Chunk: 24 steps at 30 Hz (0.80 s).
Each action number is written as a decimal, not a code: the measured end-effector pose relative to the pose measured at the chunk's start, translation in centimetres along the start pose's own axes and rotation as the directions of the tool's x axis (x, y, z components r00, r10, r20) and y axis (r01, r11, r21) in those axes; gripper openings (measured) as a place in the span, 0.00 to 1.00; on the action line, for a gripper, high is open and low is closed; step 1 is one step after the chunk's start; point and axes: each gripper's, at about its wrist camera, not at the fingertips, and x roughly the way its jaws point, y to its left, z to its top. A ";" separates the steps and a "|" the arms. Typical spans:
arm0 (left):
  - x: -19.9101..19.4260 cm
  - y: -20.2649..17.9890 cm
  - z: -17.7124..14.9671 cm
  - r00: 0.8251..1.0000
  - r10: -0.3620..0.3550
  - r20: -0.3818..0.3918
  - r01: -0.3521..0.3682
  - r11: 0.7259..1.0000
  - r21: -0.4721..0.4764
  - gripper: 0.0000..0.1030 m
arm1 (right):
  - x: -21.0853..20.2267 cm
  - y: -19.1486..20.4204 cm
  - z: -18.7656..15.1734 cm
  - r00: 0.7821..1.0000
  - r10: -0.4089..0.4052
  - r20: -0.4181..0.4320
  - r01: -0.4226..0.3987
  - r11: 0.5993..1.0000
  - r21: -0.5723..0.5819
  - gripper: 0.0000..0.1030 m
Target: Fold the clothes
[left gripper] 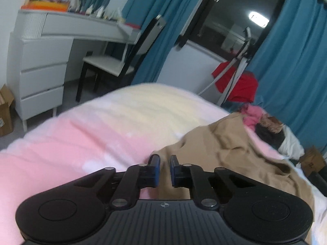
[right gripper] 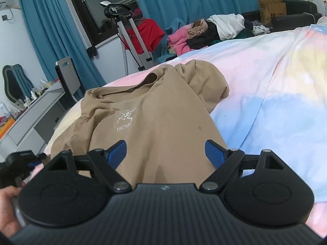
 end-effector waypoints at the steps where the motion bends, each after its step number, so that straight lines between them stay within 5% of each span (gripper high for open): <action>1: -0.1 -0.1 0.1 1.000 -0.009 0.005 0.009 1.000 0.002 0.04 | 0.0 0.0 -0.1 1.000 -0.001 -0.002 0.001 1.000 0.000 0.83; 10: -0.8 -0.4 3.3 0.998 -0.026 0.063 0.023 0.998 0.054 0.00 | -0.9 0.6 -0.6 1.000 -0.014 0.001 0.014 0.999 -0.034 0.83; 13: -0.9 1.0 4.5 0.999 -0.046 0.027 0.047 0.999 -0.026 0.02 | -0.8 0.5 -0.6 1.000 -0.027 0.001 0.027 0.999 -0.034 0.83; 16: -0.6 3.0 4.2 0.997 -0.062 -0.040 0.057 0.989 -0.134 0.15 | -0.6 0.5 -0.6 1.000 -0.022 -0.006 0.022 0.999 -0.024 0.83; 19: 0.1 4.4 3.5 0.994 -0.066 -0.089 0.048 0.979 -0.199 0.47 | -0.5 0.6 -0.5 1.000 -0.014 -0.013 0.014 1.000 -0.021 0.83; 24: 1.8 4.4 2.7 0.987 -0.099 -0.127 0.077 0.983 -0.167 0.50 | -0.4 0.5 -0.6 1.000 -0.003 -0.029 0.003 1.000 -0.009 0.83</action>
